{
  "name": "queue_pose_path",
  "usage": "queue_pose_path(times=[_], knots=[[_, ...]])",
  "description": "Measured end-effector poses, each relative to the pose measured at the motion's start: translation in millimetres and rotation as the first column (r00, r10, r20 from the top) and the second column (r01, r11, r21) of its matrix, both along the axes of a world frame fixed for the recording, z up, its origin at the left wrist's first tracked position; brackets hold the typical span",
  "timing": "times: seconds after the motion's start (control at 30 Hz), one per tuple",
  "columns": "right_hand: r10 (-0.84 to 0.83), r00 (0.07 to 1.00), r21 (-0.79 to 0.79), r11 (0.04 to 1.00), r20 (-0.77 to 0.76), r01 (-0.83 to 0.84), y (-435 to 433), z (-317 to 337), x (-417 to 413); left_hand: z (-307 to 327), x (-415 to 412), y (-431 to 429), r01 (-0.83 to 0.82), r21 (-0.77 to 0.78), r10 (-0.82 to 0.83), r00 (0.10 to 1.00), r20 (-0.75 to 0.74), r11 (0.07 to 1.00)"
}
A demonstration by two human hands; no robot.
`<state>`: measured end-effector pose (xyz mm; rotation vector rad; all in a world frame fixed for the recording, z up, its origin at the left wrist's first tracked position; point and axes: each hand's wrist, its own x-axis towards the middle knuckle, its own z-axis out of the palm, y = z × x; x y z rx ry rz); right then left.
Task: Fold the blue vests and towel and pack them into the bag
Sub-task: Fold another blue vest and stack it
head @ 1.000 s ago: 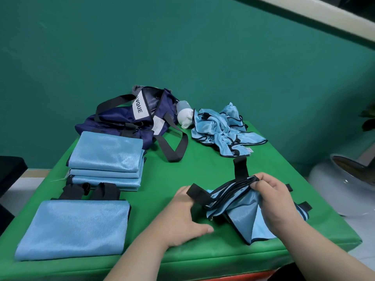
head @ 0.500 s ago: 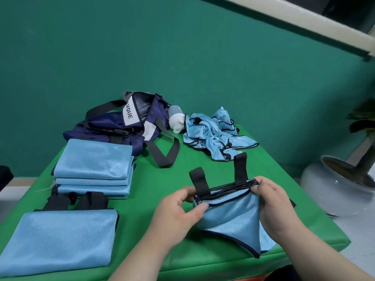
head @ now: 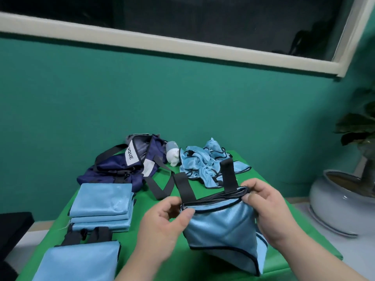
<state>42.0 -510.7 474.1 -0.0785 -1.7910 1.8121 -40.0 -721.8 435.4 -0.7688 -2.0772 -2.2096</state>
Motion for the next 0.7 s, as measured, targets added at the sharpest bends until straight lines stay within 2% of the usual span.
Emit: queue_pose_path(times=[0.1, 0.23, 0.43, 0.57, 0.7], knots=[[0.003, 0.997, 0.016, 1.000, -0.076, -0.002, -1.3, 24.5, 9.5, 36.4, 14.8, -5.3, 0.005, 0.048, -0.005, 1.000, -0.003, 0.999], [0.052, 0.988, 0.019, 0.999, -0.143, -0.050, -7.0, 57.6, 24.5, 79.0, 34.4, -14.1, 0.000, 0.073, 0.009, 0.993, -0.120, 0.997], [0.121, 0.963, 0.043, 0.993, -0.239, -0.114, -18.2, 93.7, 45.8, 123.4, 57.5, -28.3, -0.023, 0.145, 0.051, 0.980, -0.194, 0.989], [0.129, 0.970, 0.071, 0.991, -0.207, -0.116, -19.6, 105.6, 50.5, 139.3, 65.0, -33.5, -0.019, 0.113, 0.047, 0.966, -0.253, 0.993], [0.118, 0.983, 0.078, 0.991, -0.142, -0.108, -15.6, 101.9, 34.1, 136.0, 50.6, -32.3, -0.053, 0.064, 0.067, 0.966, -0.250, 0.997]])
